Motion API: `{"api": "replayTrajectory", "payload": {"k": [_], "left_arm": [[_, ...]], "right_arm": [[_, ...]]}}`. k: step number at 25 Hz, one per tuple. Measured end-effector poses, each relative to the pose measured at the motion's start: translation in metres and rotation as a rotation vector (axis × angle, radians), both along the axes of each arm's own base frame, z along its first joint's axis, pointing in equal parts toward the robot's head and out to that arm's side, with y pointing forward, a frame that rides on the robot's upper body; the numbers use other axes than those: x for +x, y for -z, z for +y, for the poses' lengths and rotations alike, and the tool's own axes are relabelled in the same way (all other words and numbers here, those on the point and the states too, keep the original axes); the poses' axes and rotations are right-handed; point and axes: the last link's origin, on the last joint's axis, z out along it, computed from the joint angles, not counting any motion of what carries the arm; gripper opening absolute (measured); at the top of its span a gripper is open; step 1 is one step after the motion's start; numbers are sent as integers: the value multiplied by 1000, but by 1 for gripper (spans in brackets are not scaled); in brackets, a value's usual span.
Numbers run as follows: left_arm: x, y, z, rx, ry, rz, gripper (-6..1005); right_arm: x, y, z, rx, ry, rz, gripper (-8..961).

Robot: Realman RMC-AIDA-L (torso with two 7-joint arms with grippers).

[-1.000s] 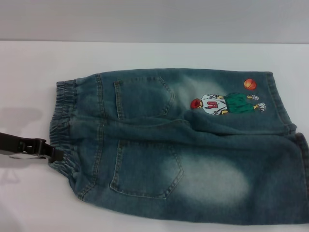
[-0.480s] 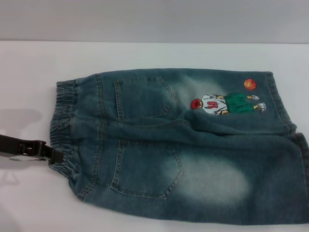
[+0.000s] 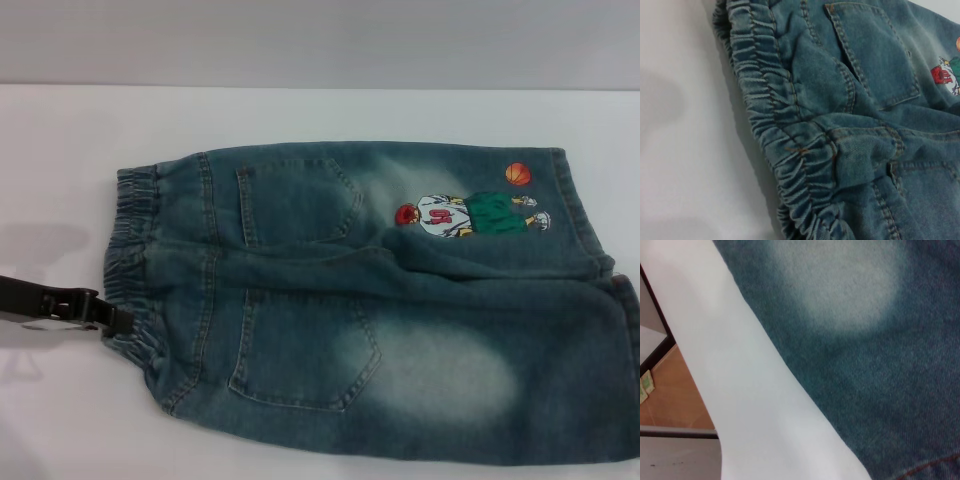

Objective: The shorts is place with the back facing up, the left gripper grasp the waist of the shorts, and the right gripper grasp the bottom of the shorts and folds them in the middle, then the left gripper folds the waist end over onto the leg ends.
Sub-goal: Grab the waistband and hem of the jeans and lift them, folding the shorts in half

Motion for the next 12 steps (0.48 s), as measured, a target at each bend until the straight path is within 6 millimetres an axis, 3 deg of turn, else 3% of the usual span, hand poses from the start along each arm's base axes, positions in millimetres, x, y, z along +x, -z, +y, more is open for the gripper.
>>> {"api": "replayTrajectory", "payload": {"k": [12], "left_arm": [[1,1,0,-1,3,-1,30]], "right_arm": [[-8,1,8,25,-32,26,480]]}}
